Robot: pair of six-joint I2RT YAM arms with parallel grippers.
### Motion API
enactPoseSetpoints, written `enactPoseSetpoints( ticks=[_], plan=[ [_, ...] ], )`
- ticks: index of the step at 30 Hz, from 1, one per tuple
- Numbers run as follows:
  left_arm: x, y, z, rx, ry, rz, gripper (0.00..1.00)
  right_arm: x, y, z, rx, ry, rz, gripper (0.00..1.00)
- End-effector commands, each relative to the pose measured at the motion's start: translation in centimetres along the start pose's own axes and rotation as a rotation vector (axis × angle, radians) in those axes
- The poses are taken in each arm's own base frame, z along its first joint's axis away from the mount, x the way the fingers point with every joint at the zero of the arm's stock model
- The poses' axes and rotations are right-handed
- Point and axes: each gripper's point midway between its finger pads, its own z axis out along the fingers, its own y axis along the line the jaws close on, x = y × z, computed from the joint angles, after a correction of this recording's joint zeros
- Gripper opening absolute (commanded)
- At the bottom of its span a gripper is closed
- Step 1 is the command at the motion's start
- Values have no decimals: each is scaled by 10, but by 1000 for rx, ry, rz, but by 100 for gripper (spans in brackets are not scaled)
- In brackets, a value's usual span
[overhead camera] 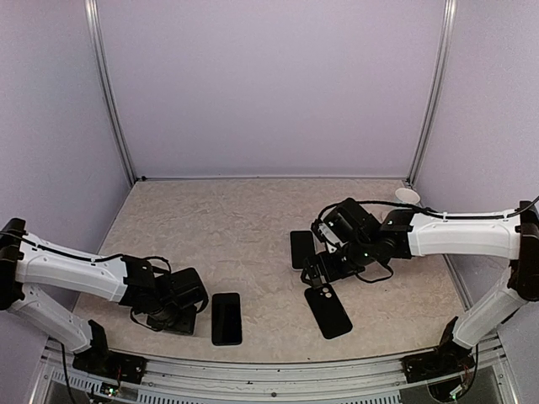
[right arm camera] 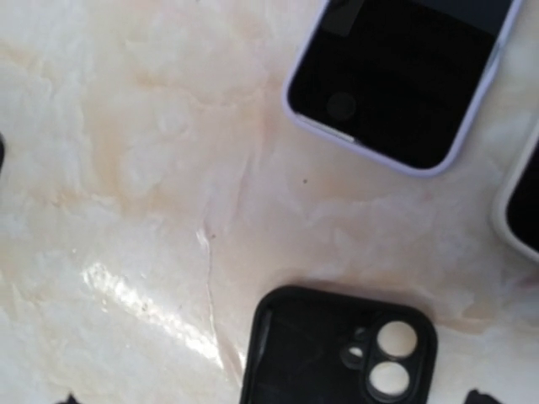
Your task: Put the phone into the phone case
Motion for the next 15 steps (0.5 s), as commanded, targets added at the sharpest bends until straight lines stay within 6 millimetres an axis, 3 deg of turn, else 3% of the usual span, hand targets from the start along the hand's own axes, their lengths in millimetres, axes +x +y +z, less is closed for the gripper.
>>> enactPoseSetpoints(
  ticks=[1, 6, 11, 15],
  plan=[
    [-9, -4, 5, 0, -51, 17, 57, -7, 0, -9, -2, -63, 20, 99],
    [-23, -40, 10, 51, -81, 122, 55, 2, -7, -8, 18, -48, 43, 99],
    [-16, -77, 18, 120, -11, 244, 47, 12, -22, -19, 76, -51, 83, 99],
    [-13, -121, 14, 192, -24, 378, 45, 14, -25, -28, 68, -79, 111, 98]
  ],
)
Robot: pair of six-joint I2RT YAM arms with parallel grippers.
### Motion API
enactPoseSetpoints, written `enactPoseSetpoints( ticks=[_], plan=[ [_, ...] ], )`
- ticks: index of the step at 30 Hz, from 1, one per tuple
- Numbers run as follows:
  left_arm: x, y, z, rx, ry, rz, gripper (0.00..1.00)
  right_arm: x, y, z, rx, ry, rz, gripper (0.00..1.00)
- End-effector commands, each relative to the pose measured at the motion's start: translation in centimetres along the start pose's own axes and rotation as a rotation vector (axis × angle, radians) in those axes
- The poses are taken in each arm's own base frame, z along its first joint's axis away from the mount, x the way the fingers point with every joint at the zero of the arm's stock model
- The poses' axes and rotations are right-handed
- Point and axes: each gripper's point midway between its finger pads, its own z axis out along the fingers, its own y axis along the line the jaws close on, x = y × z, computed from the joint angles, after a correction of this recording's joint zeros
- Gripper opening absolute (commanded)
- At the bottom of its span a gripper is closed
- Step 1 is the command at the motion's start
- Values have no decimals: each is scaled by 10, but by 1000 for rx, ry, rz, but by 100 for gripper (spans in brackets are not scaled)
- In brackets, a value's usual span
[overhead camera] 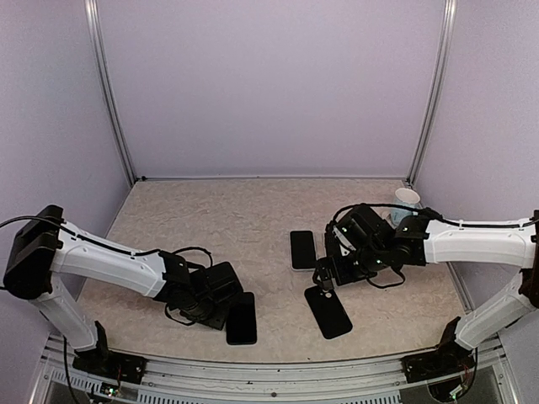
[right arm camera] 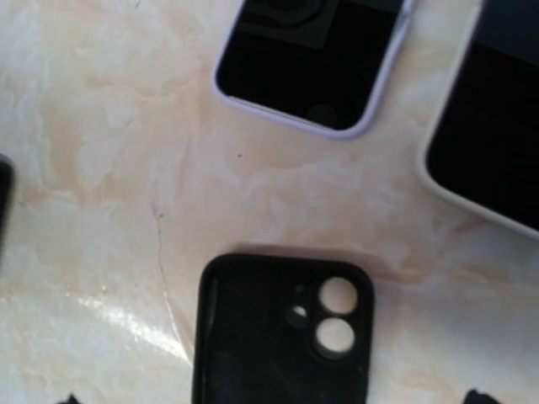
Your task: Put the phone into the phone case
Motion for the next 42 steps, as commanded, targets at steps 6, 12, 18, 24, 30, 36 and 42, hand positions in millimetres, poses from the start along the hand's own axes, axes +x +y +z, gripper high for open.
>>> enactPoseSetpoints(
  ticks=[6, 12, 18, 24, 30, 36, 42],
  plan=[
    [-12, -76, 10, 85, 2, 319, 44, 2, -5, -14, 8, -38, 66, 95],
    [-27, -102, 0, 177, -61, 414, 43, 0, 13, -10, 0, 5, 42, 92],
    [-42, -92, -23, 216, -157, 323, 45, 2, 52, 17, -57, 61, 3, 89],
    [-79, 23, -23, -108, -266, 63, 59, 15, 92, 49, -7, 149, -86, 91],
    [-114, 75, -44, -105, -407, -144, 73, 29, 118, 80, 3, 247, -133, 95],
    [-123, 88, -55, -123, -460, -143, 76, 43, 108, 100, 116, 343, -142, 99],
    [-120, 82, -44, -96, -437, -134, 76, 56, 104, 102, 162, 409, -161, 99]
  ],
)
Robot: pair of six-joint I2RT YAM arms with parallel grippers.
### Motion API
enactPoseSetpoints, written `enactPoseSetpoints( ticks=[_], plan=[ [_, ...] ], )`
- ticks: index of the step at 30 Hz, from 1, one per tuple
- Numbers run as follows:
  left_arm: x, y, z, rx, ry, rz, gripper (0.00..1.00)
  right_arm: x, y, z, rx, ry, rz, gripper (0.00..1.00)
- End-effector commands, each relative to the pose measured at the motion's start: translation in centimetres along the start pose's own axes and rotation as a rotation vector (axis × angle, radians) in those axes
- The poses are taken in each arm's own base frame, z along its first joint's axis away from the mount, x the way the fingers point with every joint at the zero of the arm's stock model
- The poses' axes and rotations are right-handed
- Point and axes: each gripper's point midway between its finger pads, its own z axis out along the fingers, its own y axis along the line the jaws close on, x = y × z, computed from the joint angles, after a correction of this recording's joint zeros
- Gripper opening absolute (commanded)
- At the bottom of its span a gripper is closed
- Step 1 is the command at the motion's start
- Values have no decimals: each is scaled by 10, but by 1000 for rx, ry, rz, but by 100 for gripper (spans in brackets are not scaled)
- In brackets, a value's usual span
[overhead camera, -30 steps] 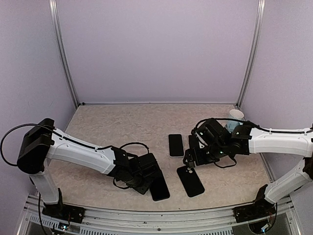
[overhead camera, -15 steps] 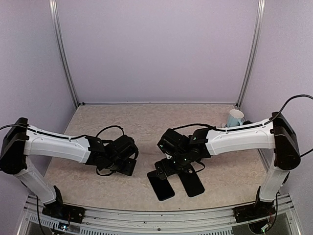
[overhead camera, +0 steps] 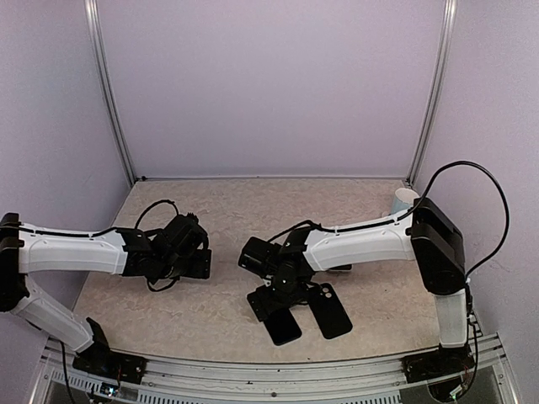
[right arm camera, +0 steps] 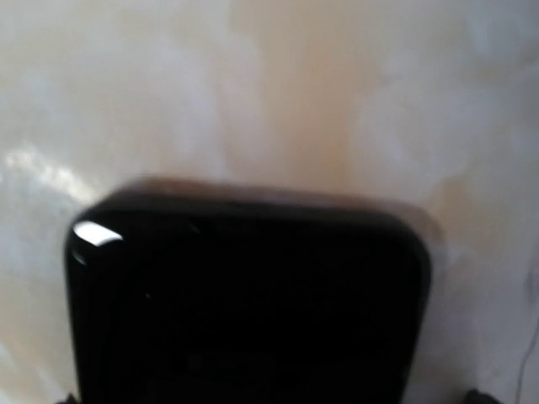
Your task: Put the phone into the phone case
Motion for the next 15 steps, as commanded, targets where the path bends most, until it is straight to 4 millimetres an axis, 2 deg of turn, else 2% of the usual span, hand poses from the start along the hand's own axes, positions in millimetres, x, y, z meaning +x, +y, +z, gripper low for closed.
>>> enactPoseSetpoints(
  ticks=[1, 10, 15],
  plan=[
    [2, -2, 7, 4, 2, 14, 77, 18, -5, -1, 59, 79, -15, 99],
    [3, -5, 12, 4, 8, 29, 77, 37, 16, 8, -44, 167, -56, 95],
    [3, -8, 16, 2, 18, 35, 77, 33, 10, 17, 17, 180, -78, 91]
  ],
)
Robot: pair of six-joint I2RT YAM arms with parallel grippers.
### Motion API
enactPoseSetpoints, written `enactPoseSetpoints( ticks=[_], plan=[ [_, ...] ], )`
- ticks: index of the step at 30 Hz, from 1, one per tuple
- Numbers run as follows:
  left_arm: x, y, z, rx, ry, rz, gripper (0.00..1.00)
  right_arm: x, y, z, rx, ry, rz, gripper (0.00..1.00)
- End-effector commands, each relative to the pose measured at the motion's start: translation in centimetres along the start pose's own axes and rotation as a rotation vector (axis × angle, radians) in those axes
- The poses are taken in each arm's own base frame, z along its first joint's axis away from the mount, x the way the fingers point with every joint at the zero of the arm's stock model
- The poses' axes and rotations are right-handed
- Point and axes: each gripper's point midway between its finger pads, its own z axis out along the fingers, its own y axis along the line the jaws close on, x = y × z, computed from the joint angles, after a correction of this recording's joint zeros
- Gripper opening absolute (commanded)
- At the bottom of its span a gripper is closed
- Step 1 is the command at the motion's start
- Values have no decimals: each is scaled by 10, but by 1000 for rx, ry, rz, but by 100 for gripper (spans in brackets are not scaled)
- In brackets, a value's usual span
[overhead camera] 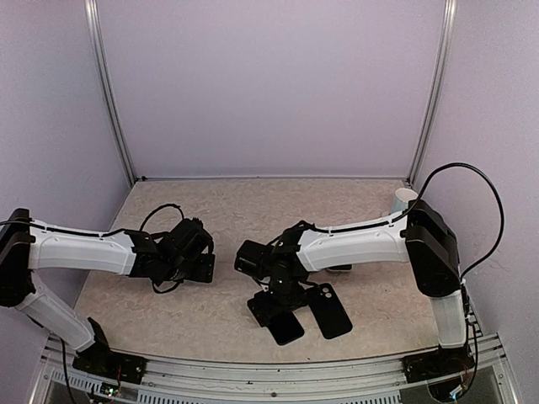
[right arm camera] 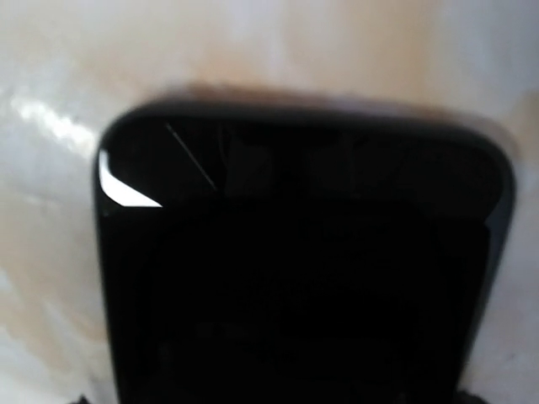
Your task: Put the phone into the phone case
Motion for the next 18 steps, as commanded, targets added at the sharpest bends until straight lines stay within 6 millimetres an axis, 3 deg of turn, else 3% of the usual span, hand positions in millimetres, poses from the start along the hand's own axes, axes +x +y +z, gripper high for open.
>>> enactPoseSetpoints(
  ticks=[1, 10, 18],
  plan=[
    [-7, -4, 3, 9, -9, 2, 77, 9, 1, 21, 44, 76, -32, 89],
    [-6, -1, 1, 3, -12, 0, 76, 3, -6, 16, 95, 52, -18, 64],
    [-7, 0, 1, -9, -10, -1, 77, -21, 3, -15, 55, -87, -27, 56]
  ],
)
